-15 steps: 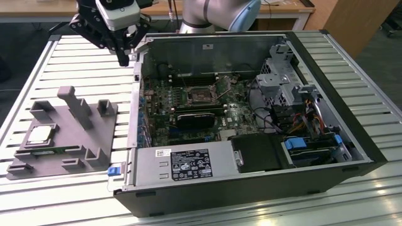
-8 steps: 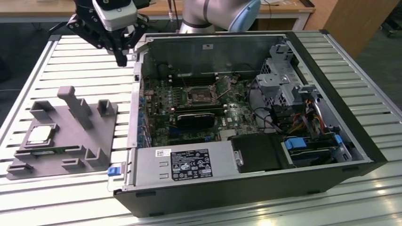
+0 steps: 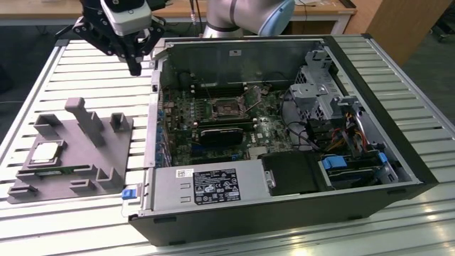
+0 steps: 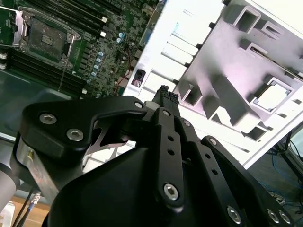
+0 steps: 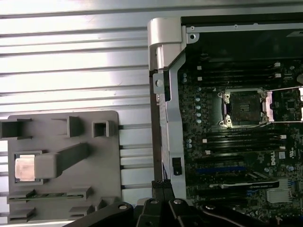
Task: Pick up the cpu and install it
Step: 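Reach for the cpu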
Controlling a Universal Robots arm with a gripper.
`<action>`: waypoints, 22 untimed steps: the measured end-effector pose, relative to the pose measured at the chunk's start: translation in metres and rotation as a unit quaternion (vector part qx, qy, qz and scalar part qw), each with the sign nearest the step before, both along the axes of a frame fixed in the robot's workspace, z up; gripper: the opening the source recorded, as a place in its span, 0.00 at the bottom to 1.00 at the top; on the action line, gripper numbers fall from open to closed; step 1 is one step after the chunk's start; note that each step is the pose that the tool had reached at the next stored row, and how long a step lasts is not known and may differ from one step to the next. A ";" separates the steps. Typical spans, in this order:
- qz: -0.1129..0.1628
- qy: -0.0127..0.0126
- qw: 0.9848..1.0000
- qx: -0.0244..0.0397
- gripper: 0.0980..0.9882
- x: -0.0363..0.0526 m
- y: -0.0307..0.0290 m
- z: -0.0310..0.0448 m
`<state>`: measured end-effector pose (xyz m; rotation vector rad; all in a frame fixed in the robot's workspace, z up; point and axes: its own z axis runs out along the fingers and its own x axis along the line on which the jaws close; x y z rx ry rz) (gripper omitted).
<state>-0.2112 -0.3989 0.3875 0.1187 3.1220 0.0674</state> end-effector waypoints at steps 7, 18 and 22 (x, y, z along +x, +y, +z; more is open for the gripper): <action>0.000 0.001 1.000 0.000 0.01 -0.0032 0.0000 -0.0005; 0.000 0.001 1.000 0.000 0.01 -0.0088 0.0000 -0.0011; 0.000 0.002 1.000 0.000 0.01 -0.0108 0.0000 -0.0013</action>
